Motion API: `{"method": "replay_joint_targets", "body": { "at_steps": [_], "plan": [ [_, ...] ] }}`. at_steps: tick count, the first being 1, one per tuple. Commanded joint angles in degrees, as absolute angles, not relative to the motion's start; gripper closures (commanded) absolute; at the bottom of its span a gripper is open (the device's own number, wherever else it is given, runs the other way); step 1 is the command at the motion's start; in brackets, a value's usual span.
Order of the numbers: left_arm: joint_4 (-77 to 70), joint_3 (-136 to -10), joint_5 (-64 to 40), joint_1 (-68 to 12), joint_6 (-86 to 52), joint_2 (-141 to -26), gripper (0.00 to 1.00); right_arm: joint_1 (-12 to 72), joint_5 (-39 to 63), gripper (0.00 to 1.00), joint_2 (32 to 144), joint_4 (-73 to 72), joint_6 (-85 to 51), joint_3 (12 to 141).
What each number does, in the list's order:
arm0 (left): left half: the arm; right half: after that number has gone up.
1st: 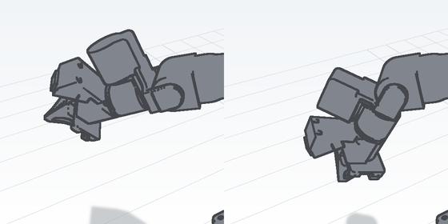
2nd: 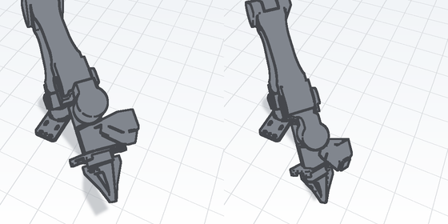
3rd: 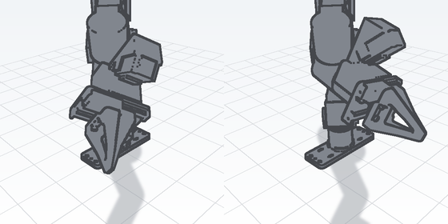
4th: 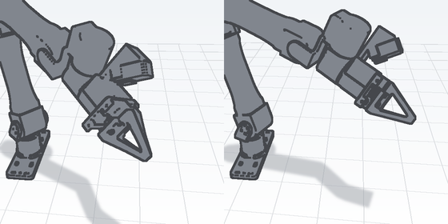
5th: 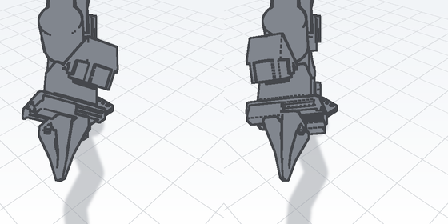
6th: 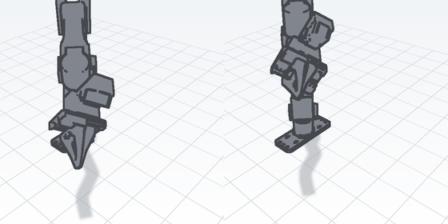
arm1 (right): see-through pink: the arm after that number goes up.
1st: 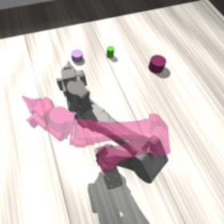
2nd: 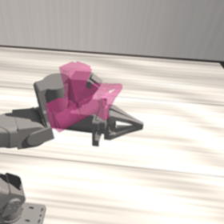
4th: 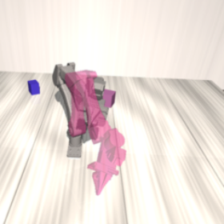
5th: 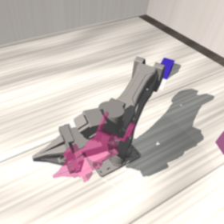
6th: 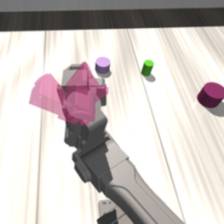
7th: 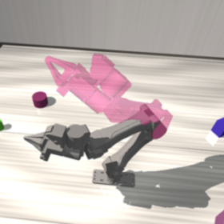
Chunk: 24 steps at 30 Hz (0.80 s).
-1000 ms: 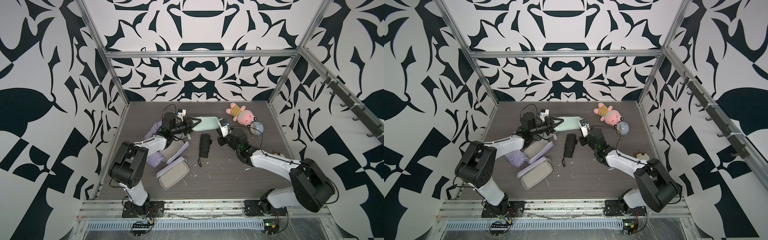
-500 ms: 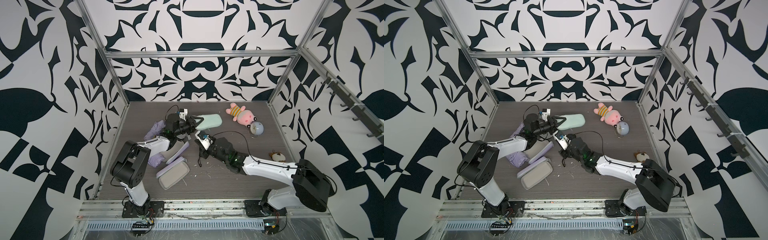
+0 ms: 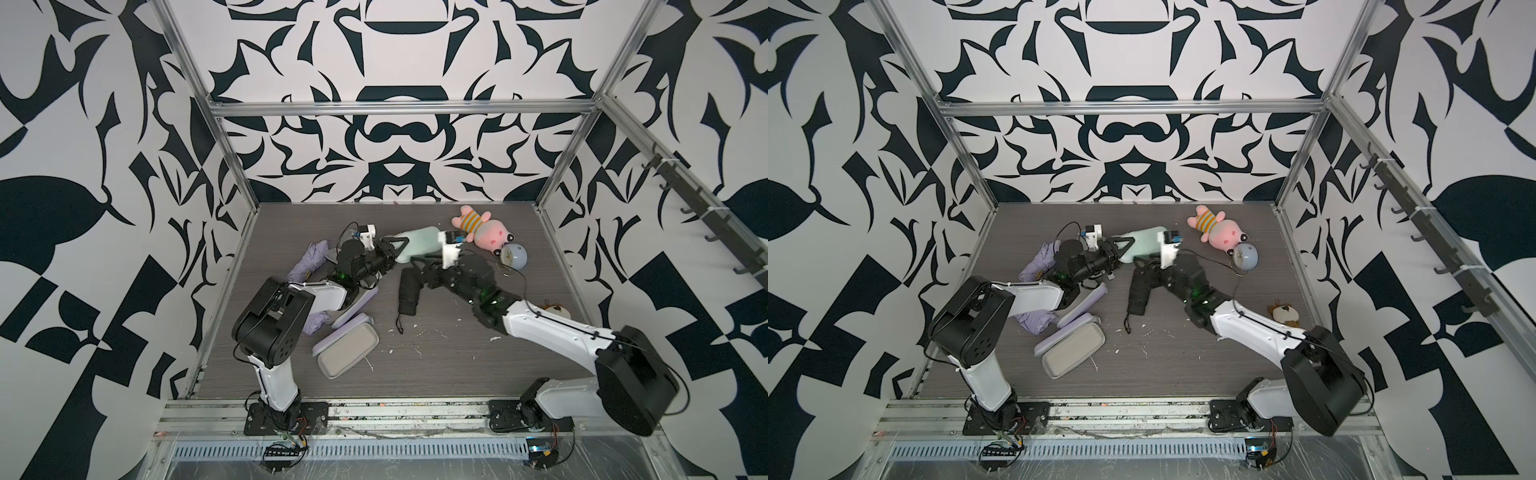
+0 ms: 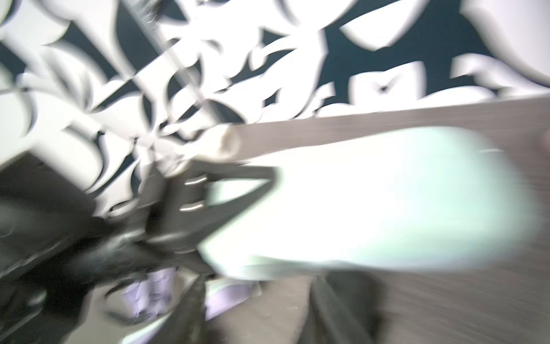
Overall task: Put umbrellas into zippered umbrella sleeves
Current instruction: Zip the zipper on the umbrella sleeve, then adjust the umbrella sleeve.
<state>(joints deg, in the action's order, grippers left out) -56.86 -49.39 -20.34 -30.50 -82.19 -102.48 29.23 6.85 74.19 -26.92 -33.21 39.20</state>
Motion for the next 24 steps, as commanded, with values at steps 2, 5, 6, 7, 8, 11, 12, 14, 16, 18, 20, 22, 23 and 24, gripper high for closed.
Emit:
{"method": "replay_joint_targets", "body": {
  "at_steps": [2, 5, 6, 7, 8, 11, 12, 14, 16, 18, 20, 22, 23, 24],
  "plan": [
    [-68.64, -49.13, -17.73, -30.75, -85.04, -101.33, 0.88, 21.76, 17.62, 0.24, 71.87, -27.54, -50.59, 37.42],
    [-70.64, -48.97, -15.39, -31.93, -86.07, -101.67, 0.85, 21.36, 17.34, 0.22, 73.78, -33.94, -55.63, 36.76],
    [-70.31, -49.12, -14.97, -32.60, -86.05, -101.74, 0.85, 21.36, 17.24, 0.21, 74.93, -37.13, -57.73, 36.54],
    [-69.85, -49.38, -14.79, -33.20, -86.01, -101.65, 0.84, 21.37, 17.23, 0.21, 76.12, -39.99, -59.57, 36.38],
    [-69.61, -49.48, -14.40, -33.97, -85.91, -101.77, 0.83, 21.40, 17.14, 0.20, 77.73, -43.29, -61.33, 36.30],
    [-69.83, -49.73, -13.35, -36.02, -86.20, -102.58, 0.81, 22.34, 16.17, 0.20, 81.56, -52.28, -64.59, 36.04],
    [-70.17, -49.83, -13.23, -36.65, -86.43, -102.99, 0.80, 22.74, 15.61, 0.20, 82.74, -54.13, -65.20, 36.19],
    [-70.79, -49.92, -12.78, -37.70, -86.83, -103.74, 0.80, 23.35, 14.28, 0.21, 84.43, -57.30, -65.74, 36.20],
    [-71.08, -50.22, -13.15, -38.55, -87.39, -104.31, 0.78, 23.58, 13.50, 0.30, 86.14, -60.23, -66.09, 36.30],
    [-71.36, -50.53, -14.93, -38.80, -87.71, -104.35, 0.70, 23.55, 13.23, 0.43, 87.46, -63.44, -66.52, 36.47],
    [-70.63, -50.65, -18.61, -38.44, -87.10, -103.71, 0.57, 23.03, 14.01, 0.55, 88.06, -64.62, -66.64, 36.90],
    [-66.79, -49.80, -24.06, -36.62, -85.26, -101.78, 0.38, 21.61, 16.82, 0.66, 87.92, -63.73, -66.63, 37.72],
    [-63.11, -48.96, -27.55, -34.73, -83.66, -100.15, 0.34, 20.73, 18.49, 0.71, 87.58, -63.22, -66.64, 37.79],
    [-58.54, -48.04, -31.01, -32.45, -81.50, -98.09, 0.30, 19.68, 20.60, 0.75, 87.01, -61.88, -66.54, 37.96]
  ]
}}
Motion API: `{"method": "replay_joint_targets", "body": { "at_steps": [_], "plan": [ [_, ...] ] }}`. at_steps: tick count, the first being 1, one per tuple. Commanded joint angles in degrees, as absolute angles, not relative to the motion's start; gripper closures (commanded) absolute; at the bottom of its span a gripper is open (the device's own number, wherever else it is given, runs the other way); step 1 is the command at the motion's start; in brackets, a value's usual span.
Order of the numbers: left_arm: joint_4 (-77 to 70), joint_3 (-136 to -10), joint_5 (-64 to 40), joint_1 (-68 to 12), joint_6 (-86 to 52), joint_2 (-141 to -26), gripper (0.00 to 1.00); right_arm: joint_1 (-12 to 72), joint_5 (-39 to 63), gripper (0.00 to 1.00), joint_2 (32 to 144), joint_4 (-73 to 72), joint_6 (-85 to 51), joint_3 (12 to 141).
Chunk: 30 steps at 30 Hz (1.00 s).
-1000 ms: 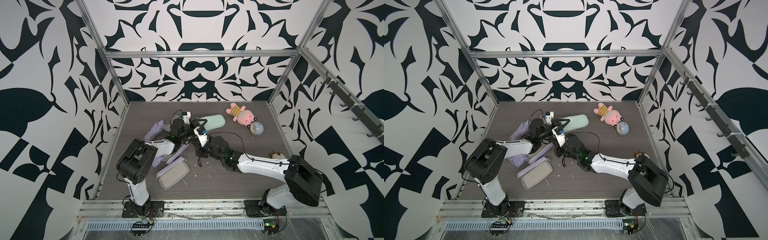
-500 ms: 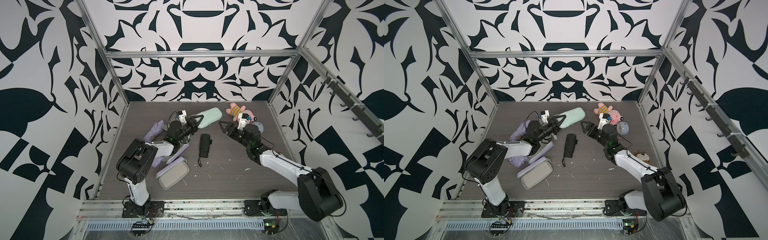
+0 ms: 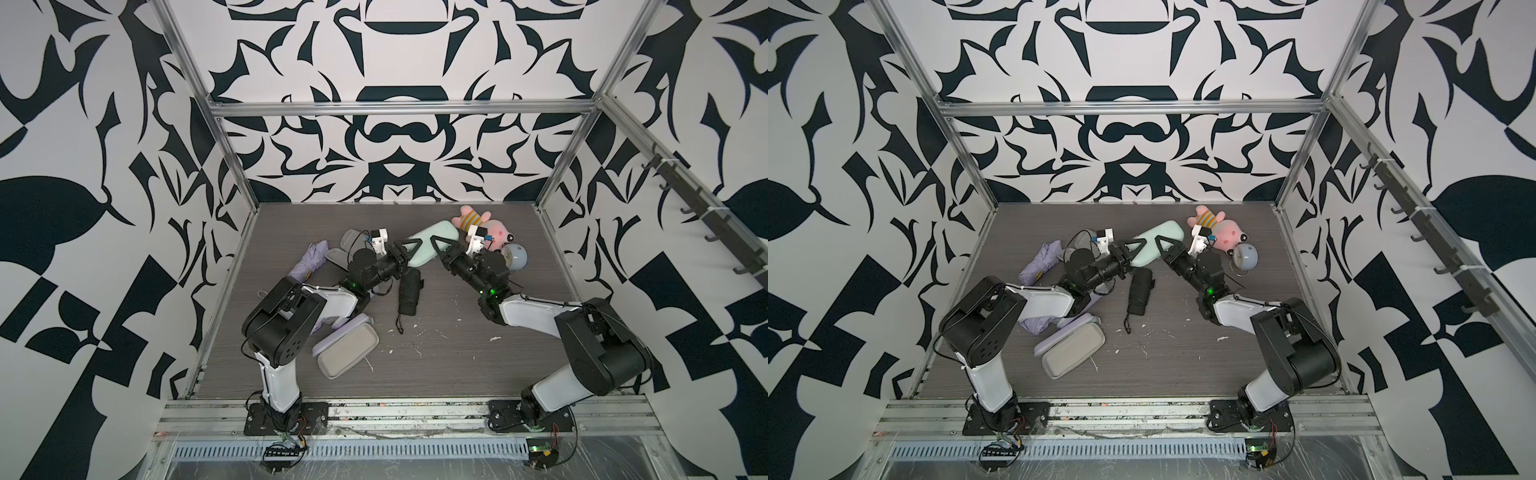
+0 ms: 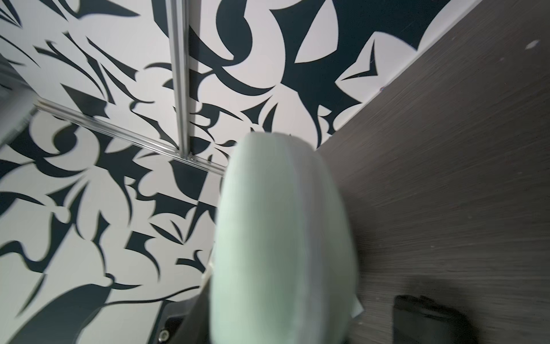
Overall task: Put umbrellas into zippered umbrella sleeves
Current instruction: Adjust the umbrella sleeve.
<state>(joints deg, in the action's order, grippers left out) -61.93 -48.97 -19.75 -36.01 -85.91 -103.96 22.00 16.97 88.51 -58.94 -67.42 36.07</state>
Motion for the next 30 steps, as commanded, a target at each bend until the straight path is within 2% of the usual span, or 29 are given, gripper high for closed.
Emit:
{"method": "replay_joint_targets", "body": {
  "at_steps": [1, 3, 5, 6, 8, 12, 16, 23, 28, 30],
  "plan": [
    [-53.57, -47.49, -33.80, -30.27, -78.84, -96.42, 0.27, 18.84, 23.02, 0.77, 86.48, -59.78, -66.12, 38.39],
    [-30.63, -49.69, -39.44, -25.89, -65.64, -91.43, 0.24, 17.01, 29.07, 0.78, 84.94, -53.38, -63.80, 39.63],
    [-7.35, -54.95, -38.55, -24.31, -49.39, -88.30, 0.20, 16.60, 35.10, 0.79, 83.66, -45.00, -59.45, 42.12],
    [0.22, -57.83, -37.96, -24.13, -42.77, -87.88, 0.17, 16.66, 38.22, 0.79, 83.23, -38.68, -56.09, 44.15],
    [5.52, -61.74, -40.47, -24.22, -37.64, -88.92, 0.16, 17.16, 43.11, 0.80, 83.11, -31.44, -51.89, 46.66],
    [8.85, -67.41, -45.75, -24.47, -33.74, -92.80, 0.16, 18.04, 50.46, 0.80, 83.05, -26.81, -48.30, 49.37],
    [5.36, -70.29, -48.47, -25.09, -35.95, -94.64, 0.16, 20.42, 51.99, 0.80, 82.57, -18.18, -41.03, 52.80],
    [0.45, -70.41, -51.96, -28.47, -39.13, -97.97, 0.16, 23.23, 54.98, 0.81, 84.52, -21.85, -42.97, 55.29],
    [-17.27, -67.08, -55.13, -29.18, -51.73, -99.10, 0.30, 24.38, 56.14, 0.79, 87.45, -26.45, -47.54, 56.50],
    [-21.20, -66.88, -55.67, -28.77, -54.62, -99.61, 0.41, 24.65, 56.97, 0.72, 87.89, -27.26, -48.60, 56.62]
  ]
}}
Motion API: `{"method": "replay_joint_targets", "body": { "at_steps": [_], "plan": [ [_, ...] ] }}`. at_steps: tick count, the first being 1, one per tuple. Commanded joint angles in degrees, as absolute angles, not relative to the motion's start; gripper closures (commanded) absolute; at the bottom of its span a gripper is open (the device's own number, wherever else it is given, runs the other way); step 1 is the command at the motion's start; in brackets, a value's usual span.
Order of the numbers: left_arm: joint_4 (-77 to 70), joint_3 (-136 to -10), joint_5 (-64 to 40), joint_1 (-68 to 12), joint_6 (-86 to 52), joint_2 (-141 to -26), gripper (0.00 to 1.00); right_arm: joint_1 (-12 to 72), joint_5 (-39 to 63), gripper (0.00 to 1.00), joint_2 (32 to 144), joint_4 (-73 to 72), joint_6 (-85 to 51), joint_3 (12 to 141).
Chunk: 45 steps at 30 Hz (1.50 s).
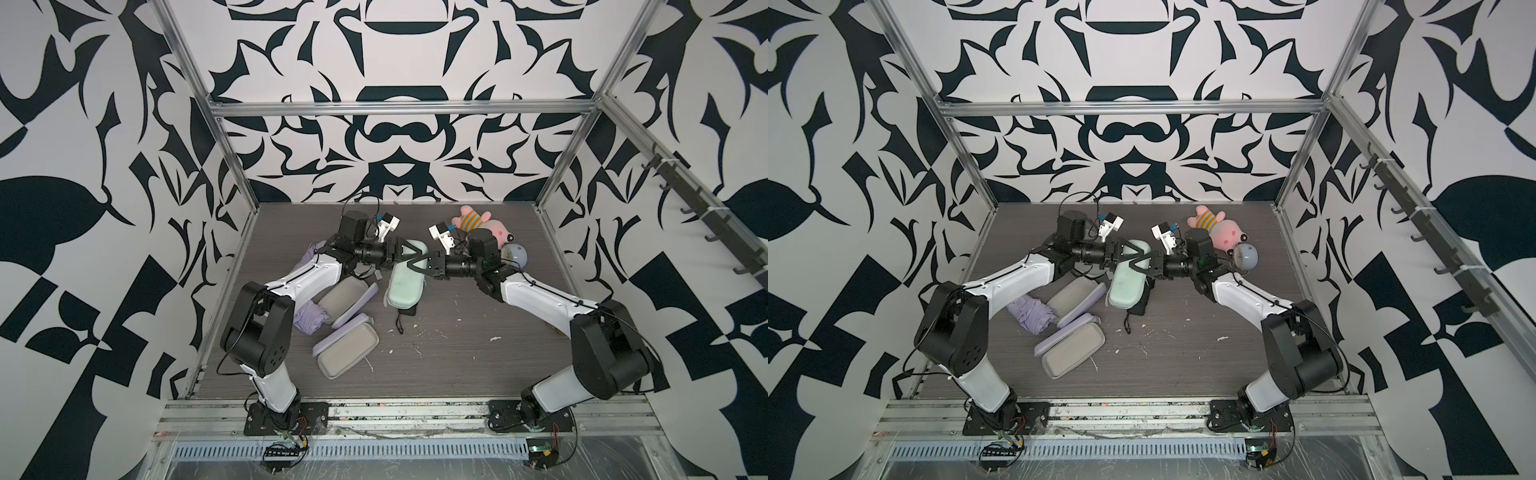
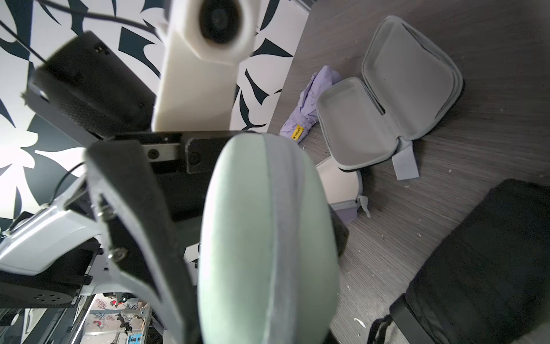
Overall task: Put umbrellas into zippered umbrella sleeves
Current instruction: Adjust the umbrella sleeve, then zip the zipper on the umbrella sleeve.
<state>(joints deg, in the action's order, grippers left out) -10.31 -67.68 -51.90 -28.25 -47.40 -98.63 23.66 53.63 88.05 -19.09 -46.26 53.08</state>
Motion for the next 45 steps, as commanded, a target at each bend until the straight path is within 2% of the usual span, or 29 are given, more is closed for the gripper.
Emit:
{"method": "replay_joint_targets", "body": {
  "at_steps": [1, 3, 5, 8, 10, 11, 14, 17, 21, 24, 29, 36, 45],
  "plan": [
    [-21.80, -67.04, -55.80, -28.61, -55.13, -99.83, 0.46, 24.70, 57.04, 0.69, 87.83, -27.45, -48.84, 56.37],
    [-22.89, -67.17, -56.14, -28.07, -55.92, -100.34, 0.62, 24.61, 57.28, 0.59, 87.10, -27.15, -48.58, 55.32],
    [-25.99, -66.77, -56.73, -27.13, -58.20, -100.77, 0.72, 24.24, 57.54, 0.50, 85.96, -25.98, -47.71, 54.08],
    [-27.56, -66.69, -57.25, -25.06, -58.95, -100.49, 0.75, 22.79, 57.98, 0.41, 82.68, -24.34, -45.91, 50.16],
    [-26.85, -66.71, -57.46, -24.06, -57.70, -99.96, 0.75, 20.72, 57.67, 0.39, 79.77, -20.48, -42.63, 47.94],
    [-25.76, -66.91, -57.57, -23.78, -56.49, -99.67, 0.75, 19.43, 56.12, 0.40, 77.93, -17.15, -39.44, 47.12],
    [-20.21, -68.28, -58.09, -23.73, -51.72, -99.32, 0.78, 18.78, 44.32, 0.57, 70.71, -5.33, -23.25, 45.55],
    [-14.17, -69.72, -57.56, -23.73, -46.21, -98.58, 0.77, 22.61, 30.57, 0.71, 64.01, -2.83, -8.10, 41.48],
    [-10.70, -71.48, -56.62, -24.21, -41.33, -97.59, 0.75, 33.62, 7.47, 0.72, 62.92, -1.00, 9.61, 41.02],
    [-5.79, -73.48, -55.25, -25.10, -36.15, -96.93, 0.74, 39.18, -1.42, 0.70, 65.12, -5.48, 15.80, 41.74],
    [-5.01, -74.46, -54.41, -26.17, -33.71, -96.07, 0.74, 43.75, -6.38, 0.66, 68.57, -14.77, 20.63, 41.76],
    [-4.36, -75.06, -54.49, -26.98, -33.67, -95.91, 0.75, 44.01, -9.20, 0.66, 70.55, -27.48, 23.04, 38.22],
    [-3.60, -75.20, -54.67, -27.51, -33.66, -96.32, 0.76, 44.03, -5.71, 0.71, 72.41, -30.88, 25.71, 38.81]
  ]
}}
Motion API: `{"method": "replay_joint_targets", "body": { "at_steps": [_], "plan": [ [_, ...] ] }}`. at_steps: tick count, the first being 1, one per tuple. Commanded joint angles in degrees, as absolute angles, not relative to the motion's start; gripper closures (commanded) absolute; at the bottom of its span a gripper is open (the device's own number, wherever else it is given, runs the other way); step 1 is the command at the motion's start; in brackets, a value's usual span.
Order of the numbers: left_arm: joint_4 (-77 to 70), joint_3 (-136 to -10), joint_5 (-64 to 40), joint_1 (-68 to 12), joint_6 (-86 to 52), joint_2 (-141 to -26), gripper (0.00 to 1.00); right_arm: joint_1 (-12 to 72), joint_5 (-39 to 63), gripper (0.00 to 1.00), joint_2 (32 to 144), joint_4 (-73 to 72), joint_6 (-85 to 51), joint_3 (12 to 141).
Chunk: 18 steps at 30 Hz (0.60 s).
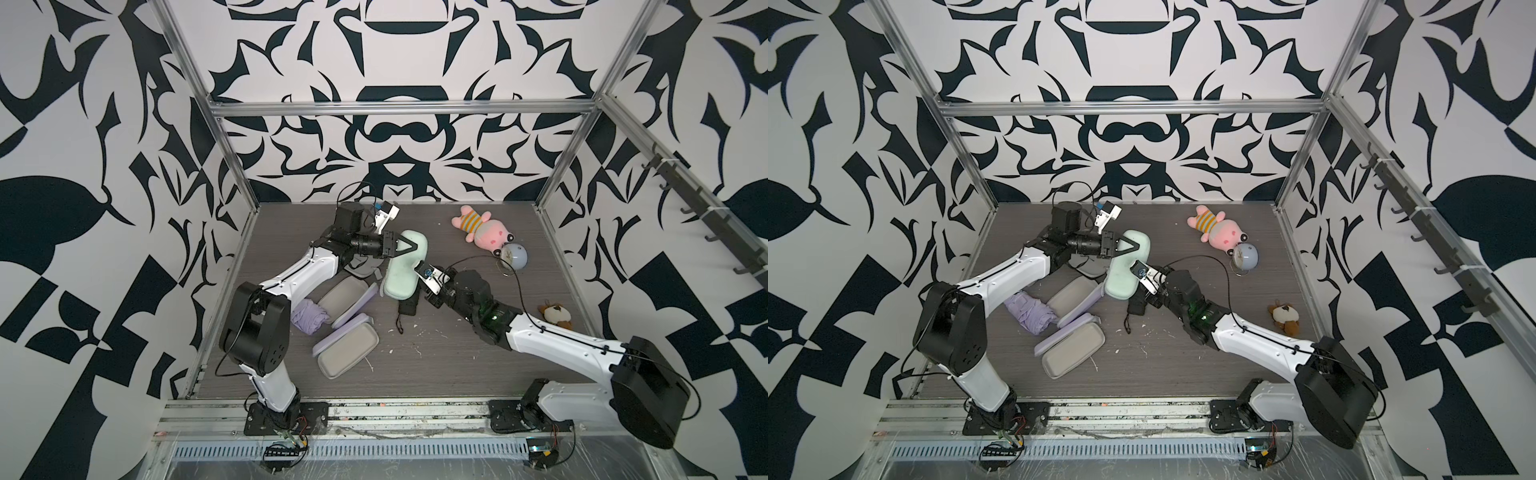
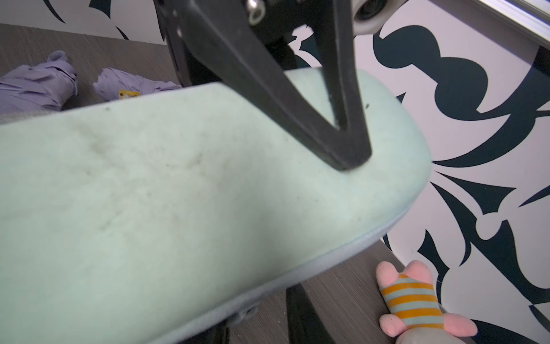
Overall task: Put umbrellas into zippered umbrella sleeves
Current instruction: Zip the zipper on the umbrella sleeve.
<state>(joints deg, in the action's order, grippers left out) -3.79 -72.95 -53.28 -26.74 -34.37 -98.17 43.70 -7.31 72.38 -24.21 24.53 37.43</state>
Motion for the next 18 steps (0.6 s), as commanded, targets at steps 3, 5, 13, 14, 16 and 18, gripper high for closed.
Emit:
{"method": "replay_joint_targets", "body": {
  "at_steps": [3, 5, 13, 14, 16, 18],
  "plan": [
    [-3.52, -75.16, -54.67, -27.62, -33.66, -96.39, 0.76, 44.03, -5.45, 0.77, 73.29, -31.95, 25.77, 39.41],
    [-3.17, -75.16, -54.75, -27.61, -33.66, -96.42, 0.76, 44.03, -5.45, 0.85, 73.64, -32.62, 25.65, 39.59],
    [-3.11, -75.79, -52.07, -24.38, -34.10, -95.67, 0.83, 44.93, -5.78, 1.00, 71.18, -26.23, 27.74, 38.36],
    [-3.59, -75.84, -51.25, -23.62, -34.19, -95.46, 0.85, 45.60, -5.88, 1.00, 70.50, -24.42, 28.48, 37.99],
    [-5.27, -75.93, -49.48, -22.39, -34.67, -94.88, 0.87, 47.38, -6.15, 1.00, 69.55, -20.82, 29.90, 37.46],
    [-6.51, -76.57, -47.38, -21.42, -34.74, -94.57, 0.90, 49.82, -6.16, 1.00, 68.79, -17.03, 31.00, 37.10]
  ]
}}
